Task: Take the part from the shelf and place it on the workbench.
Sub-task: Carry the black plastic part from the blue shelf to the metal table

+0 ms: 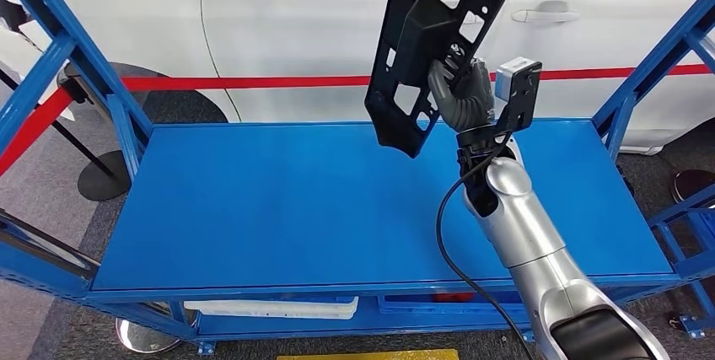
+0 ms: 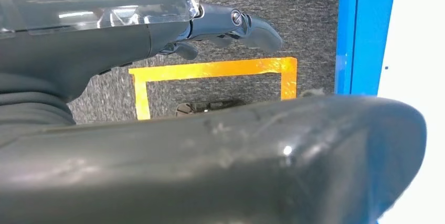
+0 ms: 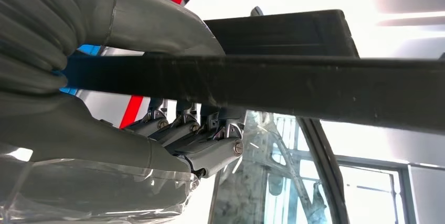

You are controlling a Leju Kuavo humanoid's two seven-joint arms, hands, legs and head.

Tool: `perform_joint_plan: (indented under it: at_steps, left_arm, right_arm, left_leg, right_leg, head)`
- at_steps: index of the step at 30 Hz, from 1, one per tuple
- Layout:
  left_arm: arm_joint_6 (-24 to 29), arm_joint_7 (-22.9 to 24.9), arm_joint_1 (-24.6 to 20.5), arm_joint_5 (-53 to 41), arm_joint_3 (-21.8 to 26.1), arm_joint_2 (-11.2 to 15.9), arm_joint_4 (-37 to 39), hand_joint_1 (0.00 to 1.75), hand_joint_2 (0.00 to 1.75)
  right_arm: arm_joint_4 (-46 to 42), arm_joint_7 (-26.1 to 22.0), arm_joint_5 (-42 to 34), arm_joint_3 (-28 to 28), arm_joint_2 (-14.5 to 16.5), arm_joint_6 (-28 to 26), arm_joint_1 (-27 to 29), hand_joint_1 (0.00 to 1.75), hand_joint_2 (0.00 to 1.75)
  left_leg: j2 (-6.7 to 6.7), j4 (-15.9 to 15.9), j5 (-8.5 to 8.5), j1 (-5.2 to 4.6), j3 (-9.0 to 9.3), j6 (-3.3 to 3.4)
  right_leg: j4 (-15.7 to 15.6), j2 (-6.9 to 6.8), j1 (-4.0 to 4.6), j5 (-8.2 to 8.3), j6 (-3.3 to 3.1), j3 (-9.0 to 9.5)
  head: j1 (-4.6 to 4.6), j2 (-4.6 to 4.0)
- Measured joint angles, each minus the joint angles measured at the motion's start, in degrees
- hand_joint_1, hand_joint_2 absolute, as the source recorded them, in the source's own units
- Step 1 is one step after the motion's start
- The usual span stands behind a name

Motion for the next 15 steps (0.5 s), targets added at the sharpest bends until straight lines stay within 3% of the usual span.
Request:
perform_joint_plan:
  at_steps: [3, 7, 9, 10, 13, 14, 15]
  left_arm:
    - [-0.7, 0.1, 0.0, 0.8, 0.9, 0.1, 0.0, 0.00, 0.00]
    - [-0.7, 2.1, 0.0, 1.6, 2.2, 0.4, 0.0, 0.00, 0.00]
    - [0.2, 2.9, -0.1, 1.5, 2.6, 0.4, 0.0, 0.00, 0.00]
    - [0.6, 3.2, -0.1, 1.4, 2.7, 0.4, 0.0, 0.00, 0.00]
    - [1.2, 3.9, -0.3, 1.0, 2.9, 0.5, 0.0, 0.00, 0.00]
    - [1.2, 4.2, -0.3, 0.8, 3.0, 0.5, 0.0, 0.00, 0.00]
    - [1.2, 4.5, -0.4, 0.7, 3.0, 0.6, 0.0, 0.00, 0.00]
  right_arm:
    - [0.0, 0.0, 0.9, 0.0, 0.0, 0.1, 0.6, 1.75, 1.75]
    - [0.0, 0.0, 1.5, 0.0, 0.0, 0.3, 1.2, 1.75, 1.75]
    - [0.1, 0.0, 1.8, 0.0, 0.0, 0.3, 1.3, 1.75, 1.75]
    - [0.1, 0.0, 1.9, -0.1, 0.1, 0.3, 1.3, 1.75, 1.75]
    - [0.7, 0.0, 2.3, -0.1, 0.2, 0.5, 1.6, 1.75, 1.75]
    - [1.0, 0.0, 2.5, 0.0, 0.3, 0.7, 1.7, 1.75, 1.75]
    - [1.3, 0.0, 2.7, 0.0, 0.4, 0.8, 1.8, 1.75, 1.75]
  left_leg:
    - [-0.01, 0.1, -0.07, -0.11, -0.04, 0.06]
    - [-0.06, -0.1, 0.06, -0.17, 0.07, 0.77]
    - [0.11, -1.2, 0.73, 0.17, 0.55, 1.14]
    - [0.22, -1.8, 1.03, 0.35, 0.75, 1.32]
    - [0.37, -2.0, 1.28, 0.32, 0.60, 1.47]
    - [0.37, -1.9, 1.30, 0.34, 0.50, 1.42]
    - [0.35, -1.8, 1.33, 0.39, 0.41, 1.33]
  right_leg:
    - [-0.1, -0.01, -0.05, 0.03, 0.05, 0.02]
    - [-0.5, -0.02, -0.29, 0.22, 0.69, 0.23]
    - [0.6, -0.03, -0.19, -0.91, 0.79, -0.14]
    - [2.7, -0.04, -0.12, -2.41, 0.74, -1.03]
    - [12.9, -0.07, -0.14, -7.37, 0.83, -5.69]
    - [14.8, -0.09, -0.23, -7.48, 0.95, -6.54]
    - [14.6, -0.12, -0.35, -6.48, 1.05, -6.46]
  head:
    - [0.01, 0.00]
    - [-0.01, 0.00]
    - [0.04, 0.00]
    - [0.09, 0.00]
    - [0.14, 0.00]
    - [0.13, 0.00]
    - [0.13, 0.00]
